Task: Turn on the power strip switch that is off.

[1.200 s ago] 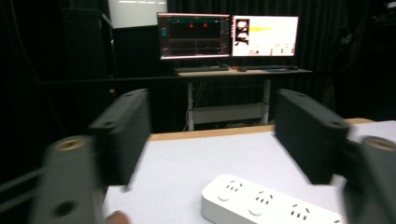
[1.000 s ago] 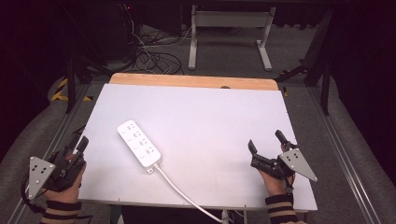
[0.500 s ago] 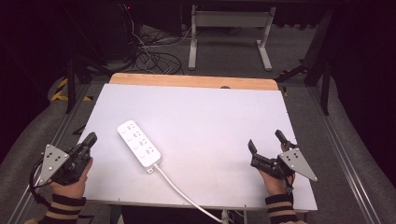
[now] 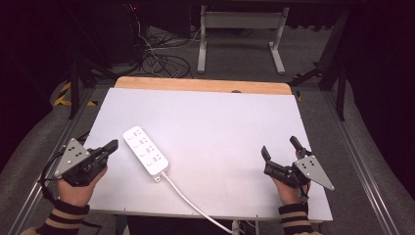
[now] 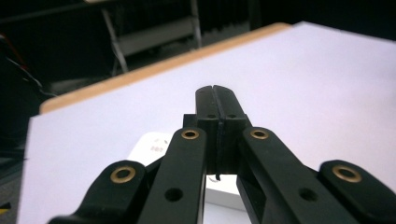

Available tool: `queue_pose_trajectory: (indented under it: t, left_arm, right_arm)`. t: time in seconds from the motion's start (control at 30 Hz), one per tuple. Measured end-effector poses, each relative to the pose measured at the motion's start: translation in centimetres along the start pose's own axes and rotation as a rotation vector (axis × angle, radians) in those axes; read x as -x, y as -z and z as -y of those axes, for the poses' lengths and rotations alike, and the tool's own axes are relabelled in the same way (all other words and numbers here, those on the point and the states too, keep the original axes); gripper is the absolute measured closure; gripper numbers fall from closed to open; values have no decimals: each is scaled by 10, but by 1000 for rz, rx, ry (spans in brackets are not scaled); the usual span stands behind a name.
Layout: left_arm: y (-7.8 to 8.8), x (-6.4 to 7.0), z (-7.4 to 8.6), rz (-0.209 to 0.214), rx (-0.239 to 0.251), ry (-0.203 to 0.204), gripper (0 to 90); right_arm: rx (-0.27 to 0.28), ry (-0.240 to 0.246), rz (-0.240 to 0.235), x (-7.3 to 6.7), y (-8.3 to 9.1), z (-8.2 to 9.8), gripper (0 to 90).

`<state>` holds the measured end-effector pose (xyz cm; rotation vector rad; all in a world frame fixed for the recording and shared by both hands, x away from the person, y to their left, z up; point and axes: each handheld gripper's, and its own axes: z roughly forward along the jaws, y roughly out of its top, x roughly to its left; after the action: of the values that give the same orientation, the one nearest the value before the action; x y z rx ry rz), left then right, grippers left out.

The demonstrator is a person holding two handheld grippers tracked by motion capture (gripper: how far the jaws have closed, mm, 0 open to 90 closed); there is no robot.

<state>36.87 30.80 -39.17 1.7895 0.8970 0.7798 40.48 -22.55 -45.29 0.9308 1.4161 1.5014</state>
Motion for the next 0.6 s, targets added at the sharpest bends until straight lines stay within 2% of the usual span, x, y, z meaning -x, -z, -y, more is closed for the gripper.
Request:
queue_pose_trajectory:
  t: [0.03, 0.07, 0.1, 0.13, 0.17, 0.27, 0.3, 0.33, 0.5, 0.53, 0.6]
  left_arm:
    - [0, 0, 0, 0, 0, 0, 900]
    - [-8, 4, -3, 28, -52, -21, 900]
    - [-8, 4, -3, 28, -52, -21, 900]
    - [-15, 8, -6, 46, -89, -32, 900]
    - [-15, 8, -6, 46, -89, -32, 900]
    - [-27, 15, -9, 69, -150, -57, 900]
    - [-27, 15, -9, 69, -150, -57, 900]
    - [-36, 19, -10, 83, -189, -61, 900]
    - [-57, 29, -6, 108, -321, -96, 900]
    - [-61, 30, -4, 116, -338, -84, 900]
    - [-69, 30, 0, 121, -381, -87, 900]
  right_arm:
    - [-3, -3, 4, 0, 0, 0, 35]
    - [-4, -3, 3, 0, 0, 0, 35]
    - [-4, -4, 3, 0, 0, 0, 35]
    - [-4, -4, 2, 0, 0, 0, 36]
    - [-4, -4, 2, 0, 0, 0, 36]
    - [-3, -1, -2, 0, 0, 0, 36]
    - [-3, -1, -2, 0, 0, 0, 37]
    - [-4, -2, -3, 0, 0, 0, 37]
    - [-7, 0, -5, 0, -1, 1, 37]
    - [-10, 0, -5, 0, -1, 1, 37]
    - [-12, -3, -2, 0, -2, 1, 37]
